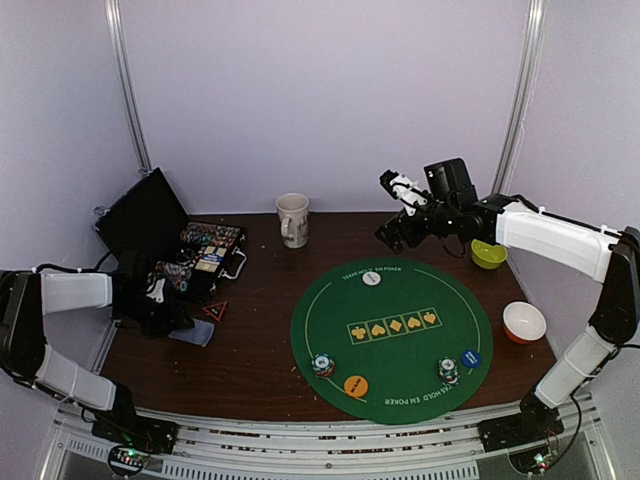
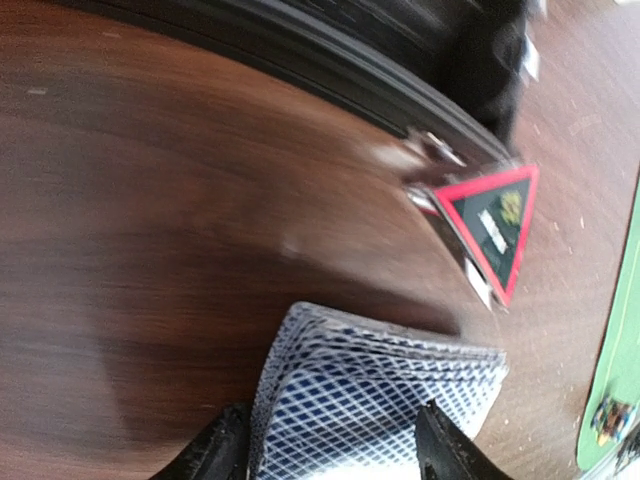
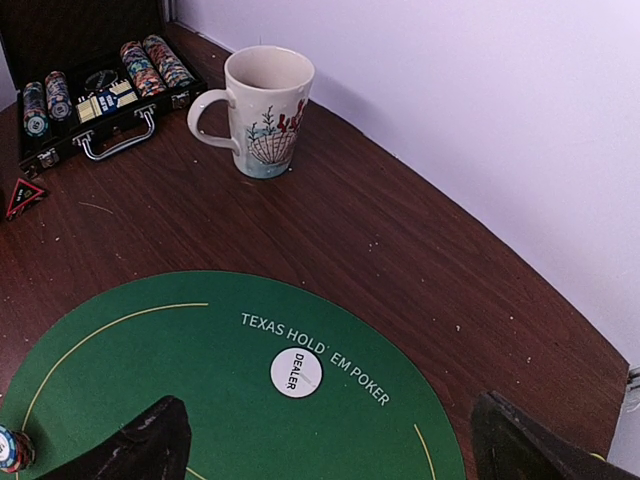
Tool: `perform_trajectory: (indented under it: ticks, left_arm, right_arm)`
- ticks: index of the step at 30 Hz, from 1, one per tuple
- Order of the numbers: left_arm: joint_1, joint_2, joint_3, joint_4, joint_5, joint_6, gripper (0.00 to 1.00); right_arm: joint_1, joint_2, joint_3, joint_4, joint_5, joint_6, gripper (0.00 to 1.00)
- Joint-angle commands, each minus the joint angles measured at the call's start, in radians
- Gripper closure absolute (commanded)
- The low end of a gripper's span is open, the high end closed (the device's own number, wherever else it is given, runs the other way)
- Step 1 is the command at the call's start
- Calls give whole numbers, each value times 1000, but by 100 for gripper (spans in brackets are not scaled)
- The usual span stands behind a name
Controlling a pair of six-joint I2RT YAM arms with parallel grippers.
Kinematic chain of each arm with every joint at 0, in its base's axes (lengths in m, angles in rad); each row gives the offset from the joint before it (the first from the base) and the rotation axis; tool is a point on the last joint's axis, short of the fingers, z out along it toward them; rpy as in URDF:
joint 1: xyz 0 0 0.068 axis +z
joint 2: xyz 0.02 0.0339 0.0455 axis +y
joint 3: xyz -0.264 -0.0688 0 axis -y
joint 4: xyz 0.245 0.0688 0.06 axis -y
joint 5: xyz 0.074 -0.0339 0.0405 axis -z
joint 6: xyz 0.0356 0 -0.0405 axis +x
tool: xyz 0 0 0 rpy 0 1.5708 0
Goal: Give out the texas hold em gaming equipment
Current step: Move the poker card to the center of the board.
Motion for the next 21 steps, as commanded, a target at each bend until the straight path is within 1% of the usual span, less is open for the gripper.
perform_trajectory:
  ticks: [1,7,11,15,21]
  left_arm:
    - [-67,16,-14,32,35,-7,42]
    - [-159,-2,-31,43,22,-61,42]
    - [-207,6,-49,95,35,-107,42]
    - [-244,21,-38,150,54,-129,42]
    - [-312,61,-14,178,71,-145,41]
  right_arm:
    - [-5,-21,34,-23,12,-11,0]
    - [-5,-9,48,-35,-1,-7,0]
    - [-4,-2,53,-35,-11,2,0]
    - [-3,4,61,-41,-21,10,0]
    - [-2,2,69,-52,-18,12,0]
